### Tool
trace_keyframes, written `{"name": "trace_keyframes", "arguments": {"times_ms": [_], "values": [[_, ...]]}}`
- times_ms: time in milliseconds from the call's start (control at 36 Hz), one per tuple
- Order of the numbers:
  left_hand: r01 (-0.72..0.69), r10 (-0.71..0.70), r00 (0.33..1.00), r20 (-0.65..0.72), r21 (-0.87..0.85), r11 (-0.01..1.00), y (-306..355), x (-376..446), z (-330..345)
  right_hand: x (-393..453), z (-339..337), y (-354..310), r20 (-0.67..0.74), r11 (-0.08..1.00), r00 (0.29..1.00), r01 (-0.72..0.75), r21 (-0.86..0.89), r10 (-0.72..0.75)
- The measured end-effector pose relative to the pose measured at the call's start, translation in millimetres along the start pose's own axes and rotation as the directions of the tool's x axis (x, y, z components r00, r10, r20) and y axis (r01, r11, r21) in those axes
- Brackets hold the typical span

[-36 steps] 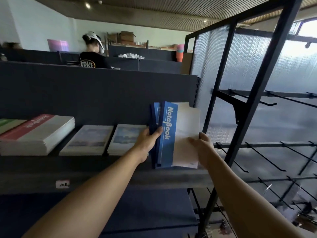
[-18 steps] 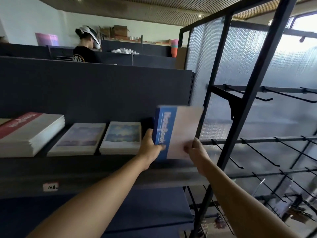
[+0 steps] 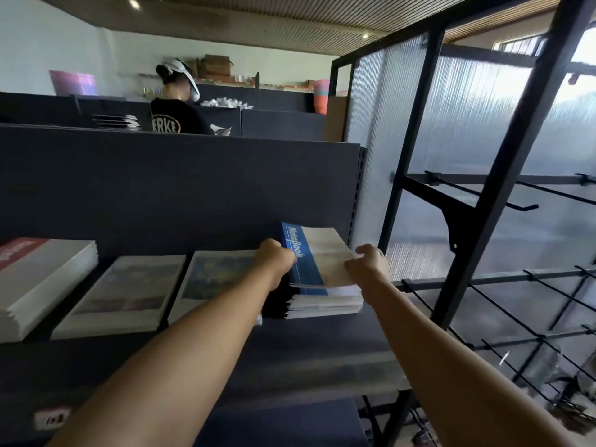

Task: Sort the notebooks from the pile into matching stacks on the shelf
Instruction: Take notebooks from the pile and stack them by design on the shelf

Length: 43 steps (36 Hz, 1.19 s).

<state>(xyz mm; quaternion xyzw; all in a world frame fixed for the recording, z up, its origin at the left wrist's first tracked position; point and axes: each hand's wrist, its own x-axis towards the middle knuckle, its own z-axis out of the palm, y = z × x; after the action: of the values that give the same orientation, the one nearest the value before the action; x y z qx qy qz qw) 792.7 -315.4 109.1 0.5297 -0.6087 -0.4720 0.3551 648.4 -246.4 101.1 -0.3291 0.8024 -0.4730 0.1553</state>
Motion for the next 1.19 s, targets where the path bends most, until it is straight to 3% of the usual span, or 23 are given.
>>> {"name": "trace_keyframes", "arguments": {"times_ms": [111,194,333,417,556,639,778,889,1000,1194], "values": [[0.011,-0.009,1.0,-0.009,0.175,0.985,-20.8,12.8,10.1,7.0,9.6,11.8,0.056,0.948,0.998,0.021,-0.317,-0.003],[0.05,-0.047,0.999,-0.018,0.205,0.977,-25.7,14.5,13.1,15.0,12.4,20.2,0.08,0.909,0.996,0.057,-0.412,-0.026],[0.073,-0.077,0.997,0.029,0.12,0.99,-15.5,21.6,18.2,30.3,13.3,30.4,0.138,0.997,0.99,0.004,-0.083,0.008],[0.126,-0.126,0.988,0.09,0.007,0.992,-12.1,27.3,23.6,39.5,11.2,29.5,0.237,0.996,0.969,-0.082,0.02,0.075],[0.187,-0.185,0.974,0.132,-0.005,0.982,-17.6,34.0,35.6,53.2,17.2,26.5,0.333,0.984,0.929,-0.177,0.02,0.16],[0.206,-0.202,0.973,0.111,-0.019,0.978,-19.9,34.7,39.2,52.1,22.3,23.9,0.349,0.988,0.924,-0.15,-0.046,0.157],[0.194,-0.188,0.976,0.113,-0.045,0.98,-21.1,32.9,37.5,57.5,16.9,28.6,0.358,0.983,0.918,-0.184,0.01,0.168],[0.256,-0.244,0.966,0.088,-0.16,0.953,-25.4,20.8,34.4,49.9,8.0,40.1,0.328,0.947,0.929,-0.248,0.204,0.173],[0.336,-0.319,0.941,0.112,-0.207,0.919,-32.7,15.0,34.4,41.3,4.9,50.3,0.491,0.84,0.857,-0.377,0.391,0.156],[0.422,-0.388,0.906,0.168,-0.291,0.859,-31.1,13.6,32.6,47.4,26.9,51.5,0.499,0.877,0.845,-0.376,0.298,0.192]]}}
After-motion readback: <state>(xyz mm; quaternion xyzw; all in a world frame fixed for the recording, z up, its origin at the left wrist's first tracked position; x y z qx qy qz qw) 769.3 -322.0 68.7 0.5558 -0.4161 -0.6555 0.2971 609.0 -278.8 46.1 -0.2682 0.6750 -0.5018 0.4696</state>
